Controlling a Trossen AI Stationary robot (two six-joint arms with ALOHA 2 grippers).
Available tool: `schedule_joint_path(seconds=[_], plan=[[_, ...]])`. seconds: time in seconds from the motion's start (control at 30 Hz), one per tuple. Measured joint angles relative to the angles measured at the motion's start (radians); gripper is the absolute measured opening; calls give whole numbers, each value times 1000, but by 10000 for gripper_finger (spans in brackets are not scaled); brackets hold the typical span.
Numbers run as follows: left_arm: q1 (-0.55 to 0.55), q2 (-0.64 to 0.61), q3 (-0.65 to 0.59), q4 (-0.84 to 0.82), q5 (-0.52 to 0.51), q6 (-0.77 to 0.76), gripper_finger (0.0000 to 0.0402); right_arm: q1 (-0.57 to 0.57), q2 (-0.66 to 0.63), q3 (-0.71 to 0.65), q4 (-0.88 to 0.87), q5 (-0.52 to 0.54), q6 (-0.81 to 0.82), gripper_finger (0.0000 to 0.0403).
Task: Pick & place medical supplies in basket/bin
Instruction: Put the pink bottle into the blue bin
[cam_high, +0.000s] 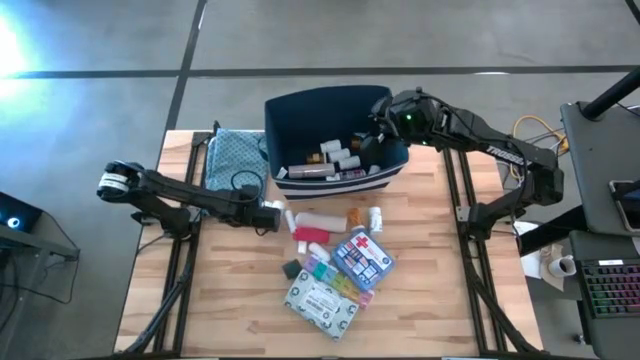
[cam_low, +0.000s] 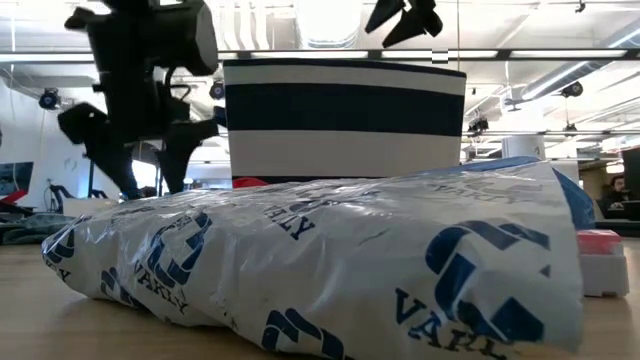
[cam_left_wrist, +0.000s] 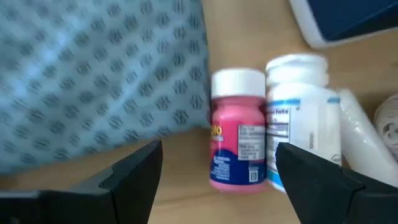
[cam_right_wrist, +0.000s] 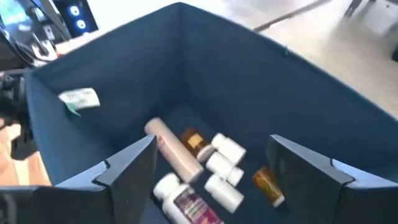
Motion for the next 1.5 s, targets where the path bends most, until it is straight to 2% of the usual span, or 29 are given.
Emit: schedule_joint_path(seconds=[0.23, 0.4, 0.57, 0.93, 1.13, 1.3, 1.5], plan=[[0, 0, -55, 22, -17, -54, 235, 0, 0, -23, -9, 0, 0, 286], [0, 0, -103, 193, -22, -38, 206, 0, 0, -48, 0, 16, 4, 285], [0, 15, -167, 386, -17, 11, 199, 0, 0, -69, 1, 22, 31, 285], [-1, 23, -201, 377, -11, 12, 191, 0, 0, -96, 0, 19, 57, 285], [-7, 22, -153, 378, 60, 94, 138, 0, 0, -100, 1, 19, 56, 285], [-33, 3, -62, 352, 64, 156, 138, 0, 0, -100, 4, 19, 53, 286], [-102, -30, 181, 42, -3, 174, 144, 0, 0, -100, 4, 18, 46, 286]])
